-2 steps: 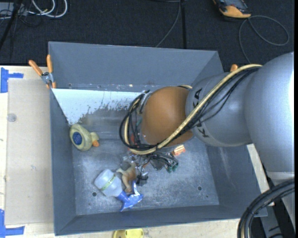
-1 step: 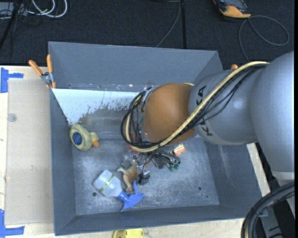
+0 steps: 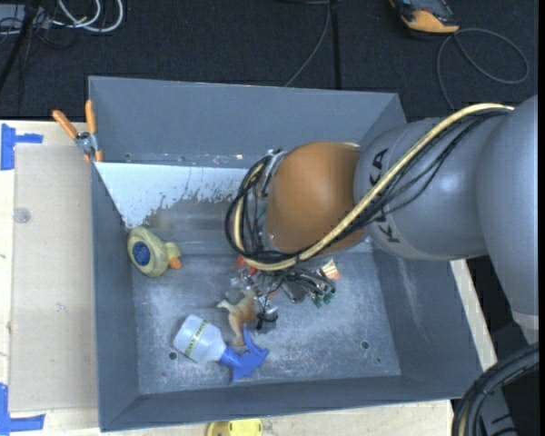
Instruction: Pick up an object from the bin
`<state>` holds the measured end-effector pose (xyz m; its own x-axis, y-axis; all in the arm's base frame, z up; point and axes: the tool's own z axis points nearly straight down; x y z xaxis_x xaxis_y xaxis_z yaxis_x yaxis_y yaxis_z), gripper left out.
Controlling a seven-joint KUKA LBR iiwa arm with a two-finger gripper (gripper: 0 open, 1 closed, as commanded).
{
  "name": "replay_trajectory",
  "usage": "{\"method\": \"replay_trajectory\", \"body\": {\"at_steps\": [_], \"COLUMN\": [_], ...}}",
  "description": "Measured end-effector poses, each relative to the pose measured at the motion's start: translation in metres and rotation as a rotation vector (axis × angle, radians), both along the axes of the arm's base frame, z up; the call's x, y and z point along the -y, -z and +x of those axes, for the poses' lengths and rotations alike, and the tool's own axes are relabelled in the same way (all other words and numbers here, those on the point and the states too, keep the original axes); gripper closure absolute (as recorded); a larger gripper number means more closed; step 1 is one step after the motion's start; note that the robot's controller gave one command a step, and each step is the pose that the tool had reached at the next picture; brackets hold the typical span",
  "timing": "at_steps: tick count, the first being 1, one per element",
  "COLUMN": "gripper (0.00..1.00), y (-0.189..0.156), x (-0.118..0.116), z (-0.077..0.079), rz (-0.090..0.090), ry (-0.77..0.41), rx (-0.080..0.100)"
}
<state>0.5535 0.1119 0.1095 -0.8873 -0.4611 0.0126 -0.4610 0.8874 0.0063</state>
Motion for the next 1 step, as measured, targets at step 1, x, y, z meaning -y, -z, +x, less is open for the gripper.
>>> {"method": "replay_trajectory", "body": {"at_steps": [1], "gripper": [1.00], "y": [-0.0241], "x": [-0.0003], "z": [0.0006], "rz": [0.000], "ry": [0.001], "rx": [0.002]}}
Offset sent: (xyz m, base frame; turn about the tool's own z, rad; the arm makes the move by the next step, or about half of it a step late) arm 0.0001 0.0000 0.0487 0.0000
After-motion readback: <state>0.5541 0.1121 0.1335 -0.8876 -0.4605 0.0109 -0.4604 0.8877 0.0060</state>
